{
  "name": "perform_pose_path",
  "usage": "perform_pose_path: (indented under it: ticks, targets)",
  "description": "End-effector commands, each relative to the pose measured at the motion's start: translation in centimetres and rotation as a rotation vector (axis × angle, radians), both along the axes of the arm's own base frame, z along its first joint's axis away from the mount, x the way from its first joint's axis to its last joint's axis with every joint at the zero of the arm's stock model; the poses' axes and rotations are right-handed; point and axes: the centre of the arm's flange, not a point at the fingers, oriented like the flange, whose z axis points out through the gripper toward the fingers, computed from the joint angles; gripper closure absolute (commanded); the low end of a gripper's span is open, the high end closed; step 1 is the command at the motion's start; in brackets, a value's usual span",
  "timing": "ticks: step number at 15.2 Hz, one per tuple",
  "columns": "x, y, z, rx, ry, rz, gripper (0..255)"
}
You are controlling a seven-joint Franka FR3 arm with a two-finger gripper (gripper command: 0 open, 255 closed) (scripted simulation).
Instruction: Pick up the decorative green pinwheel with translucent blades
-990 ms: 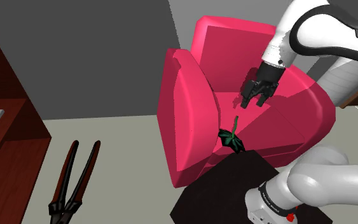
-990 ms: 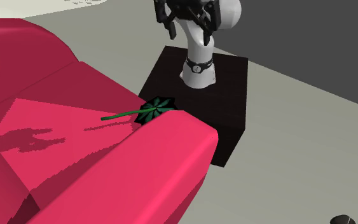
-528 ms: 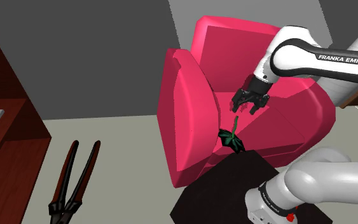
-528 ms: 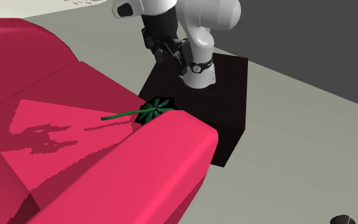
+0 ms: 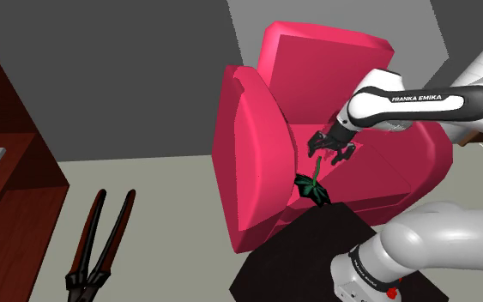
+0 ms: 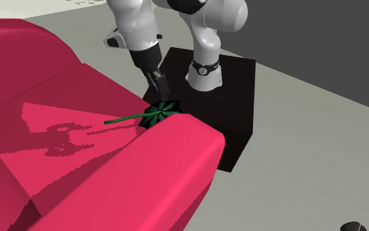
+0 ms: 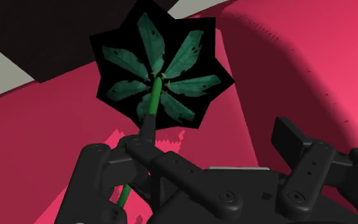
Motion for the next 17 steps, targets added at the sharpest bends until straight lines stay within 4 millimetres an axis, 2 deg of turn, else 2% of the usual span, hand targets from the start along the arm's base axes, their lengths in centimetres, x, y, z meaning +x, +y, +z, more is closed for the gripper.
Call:
perform_pose_path:
  ticks: [1, 8, 16, 17]
  targets:
    - [-0.1, -1.7, -2.0, -0.007, -0.013, -0.08, 0]
    - [-1.1, -6.7, -9.4, -0.022, -0.047, -0.351, 0]
    - [-1.1, -6.9, -13.7, -0.022, -0.048, -0.361, 0]
    - [-1.1, -6.9, -13.7, -0.022, -0.048, -0.361, 0]
